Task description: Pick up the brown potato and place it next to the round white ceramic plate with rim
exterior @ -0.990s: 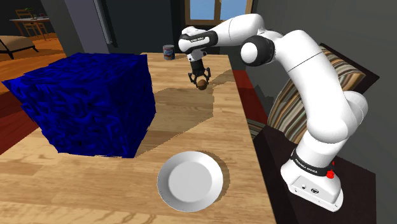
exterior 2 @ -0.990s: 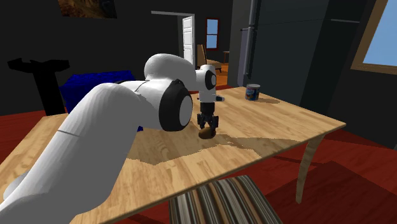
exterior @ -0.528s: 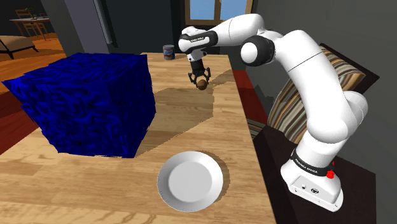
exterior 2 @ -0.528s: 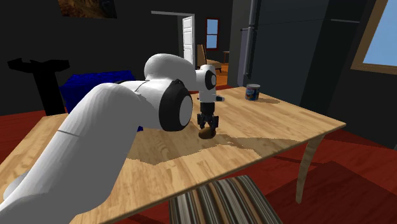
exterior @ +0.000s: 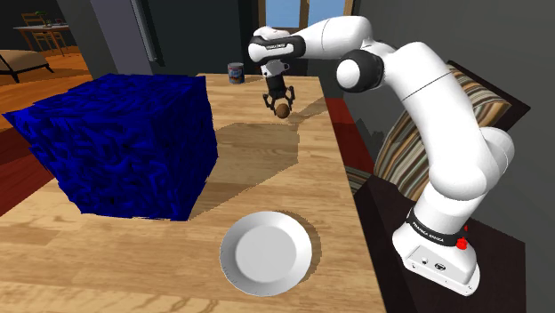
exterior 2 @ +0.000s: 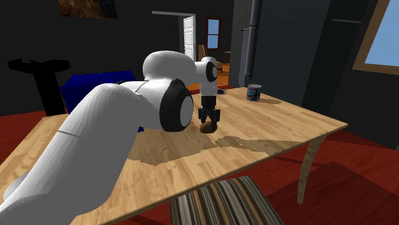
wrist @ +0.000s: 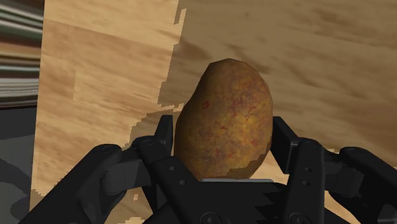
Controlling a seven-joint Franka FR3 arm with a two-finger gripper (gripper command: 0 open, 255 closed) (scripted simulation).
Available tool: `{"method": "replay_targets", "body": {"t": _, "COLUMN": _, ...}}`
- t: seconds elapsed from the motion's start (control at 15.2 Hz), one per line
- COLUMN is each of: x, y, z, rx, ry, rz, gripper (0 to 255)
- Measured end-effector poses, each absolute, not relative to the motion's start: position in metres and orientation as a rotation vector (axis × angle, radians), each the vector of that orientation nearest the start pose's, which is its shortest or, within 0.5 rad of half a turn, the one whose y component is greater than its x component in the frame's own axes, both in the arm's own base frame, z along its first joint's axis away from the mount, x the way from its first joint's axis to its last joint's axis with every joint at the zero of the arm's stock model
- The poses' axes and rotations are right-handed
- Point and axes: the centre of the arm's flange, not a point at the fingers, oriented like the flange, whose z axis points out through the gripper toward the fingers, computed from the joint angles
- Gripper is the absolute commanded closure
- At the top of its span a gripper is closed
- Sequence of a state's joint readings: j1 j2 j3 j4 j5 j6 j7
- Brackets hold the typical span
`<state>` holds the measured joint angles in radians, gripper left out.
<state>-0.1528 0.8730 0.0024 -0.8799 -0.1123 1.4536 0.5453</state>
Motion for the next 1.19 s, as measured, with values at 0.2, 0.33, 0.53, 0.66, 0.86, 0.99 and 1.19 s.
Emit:
{"method": "replay_targets", "body": {"t": 0.2, "x": 0.73, "y": -0.125, "z": 0.372, "rx": -3.083, "ry": 1.113, "rz": 0.449, "gripper": 255}}
{"method": "replay_targets", "body": {"t": 0.33, "x": 0.73, "y": -0.124, "z": 0.382, "rx": -3.083, "ry": 1.112, "rz": 0.448, "gripper": 255}}
{"method": "replay_targets", "body": {"t": 0.53, "x": 0.73, "y": -0.124, "z": 0.398, "rx": -3.083, "ry": 1.112, "rz": 0.448, "gripper": 255}}
{"method": "replay_targets", "body": {"t": 0.66, "x": 0.73, "y": -0.124, "z": 0.409, "rx": -3.083, "ry": 1.112, "rz": 0.447, "gripper": 255}}
{"method": "replay_targets", "body": {"t": 0.86, "x": 0.72, "y": -0.101, "z": 0.416, "rx": -3.083, "ry": 1.112, "rz": 0.451, "gripper": 255}}
{"method": "replay_targets", "body": {"t": 0.99, "x": 0.711, "y": -0.077, "z": 0.414, "rx": -3.082, "ry": 1.112, "rz": 0.45, "gripper": 255}}
{"method": "replay_targets", "body": {"t": 1.19, "x": 0.694, "y": -0.044, "z": 0.419, "rx": -3.083, "ry": 1.111, "rz": 0.449, "gripper": 255}}
